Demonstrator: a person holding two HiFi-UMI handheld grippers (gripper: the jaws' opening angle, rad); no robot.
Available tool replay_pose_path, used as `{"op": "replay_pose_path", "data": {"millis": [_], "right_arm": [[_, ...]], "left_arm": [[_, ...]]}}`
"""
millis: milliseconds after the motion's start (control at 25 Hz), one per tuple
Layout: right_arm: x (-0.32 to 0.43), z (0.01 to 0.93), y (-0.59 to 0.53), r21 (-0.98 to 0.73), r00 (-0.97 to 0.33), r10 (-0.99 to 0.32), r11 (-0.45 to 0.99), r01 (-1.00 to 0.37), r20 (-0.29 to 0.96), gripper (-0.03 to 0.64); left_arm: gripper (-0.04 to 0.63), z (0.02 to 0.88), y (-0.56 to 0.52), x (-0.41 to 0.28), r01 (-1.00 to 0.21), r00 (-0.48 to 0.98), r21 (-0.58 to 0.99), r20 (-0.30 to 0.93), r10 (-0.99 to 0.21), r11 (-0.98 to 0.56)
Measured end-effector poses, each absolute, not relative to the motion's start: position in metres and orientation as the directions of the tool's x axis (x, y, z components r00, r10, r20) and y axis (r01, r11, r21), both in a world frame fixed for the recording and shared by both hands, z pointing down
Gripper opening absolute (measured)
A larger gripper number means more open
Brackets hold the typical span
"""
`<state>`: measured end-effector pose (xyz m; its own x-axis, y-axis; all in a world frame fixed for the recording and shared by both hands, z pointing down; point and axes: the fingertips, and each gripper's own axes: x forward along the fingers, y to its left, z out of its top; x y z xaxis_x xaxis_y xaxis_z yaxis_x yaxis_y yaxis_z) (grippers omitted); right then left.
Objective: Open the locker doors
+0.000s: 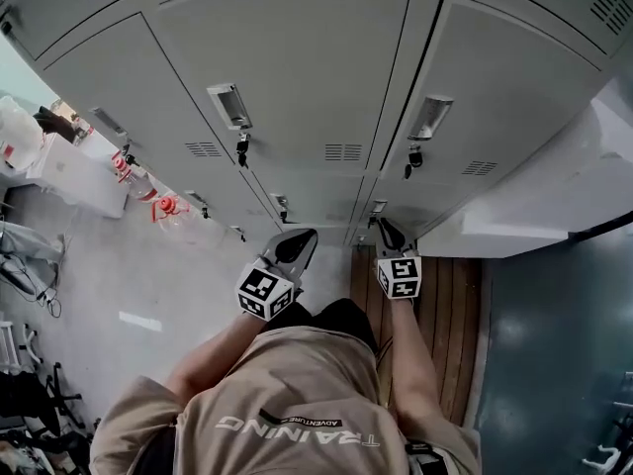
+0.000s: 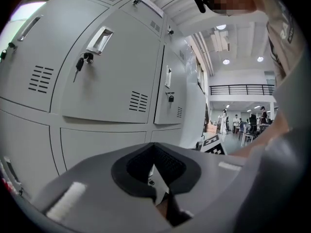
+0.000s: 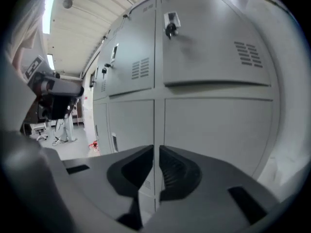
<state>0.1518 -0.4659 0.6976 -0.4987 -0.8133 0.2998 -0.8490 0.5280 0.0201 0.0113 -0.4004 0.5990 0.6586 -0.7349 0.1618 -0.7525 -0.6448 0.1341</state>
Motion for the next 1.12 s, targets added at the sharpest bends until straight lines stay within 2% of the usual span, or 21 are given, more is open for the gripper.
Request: {"op": "replay_pose_path", "data": {"millis": [200, 320, 640, 920, 1120], "right_arm": [[0.158, 0.766, -0.505, -0.052, -0.484, -0.797, 0.501, -0.864, 0.361, 0.014], [0.156, 0.785, -0.522, -0.042, -0.489, -0.791, 0.511, -0.858, 0.367, 0.054], [0.142, 0.79, -0.54, 0.014, -0.523, -0.798, 0.552, -0.834, 0.301, 0.061], [0.148, 0.791, -0.49, -0.025, -0.574, -0.746, 0.603, -0.797, 0.338, 0.063], [0.18, 0.791, -0.426, -0.069, -0.547, -0.748, 0.566, -0.821, 0.374, 0.069]], "left_arm": [[0.008, 0.623, -0.412, 0.004, -0.775, 0.632, 0.132, 0.163, -0.757, -0.619], [0.008, 0.63, -0.415, -0.004, -0.788, 0.615, 0.119, 0.175, -0.769, -0.603], [0.008, 0.643, -0.418, -0.021, -0.813, 0.582, 0.131, 0.223, -0.782, -0.568], [0.008, 0.633, -0.412, -0.005, -0.794, 0.608, 0.164, 0.242, -0.756, -0.586], [0.008, 0.62, -0.396, 0.007, -0.773, 0.634, 0.186, 0.264, -0.727, -0.607]]}}
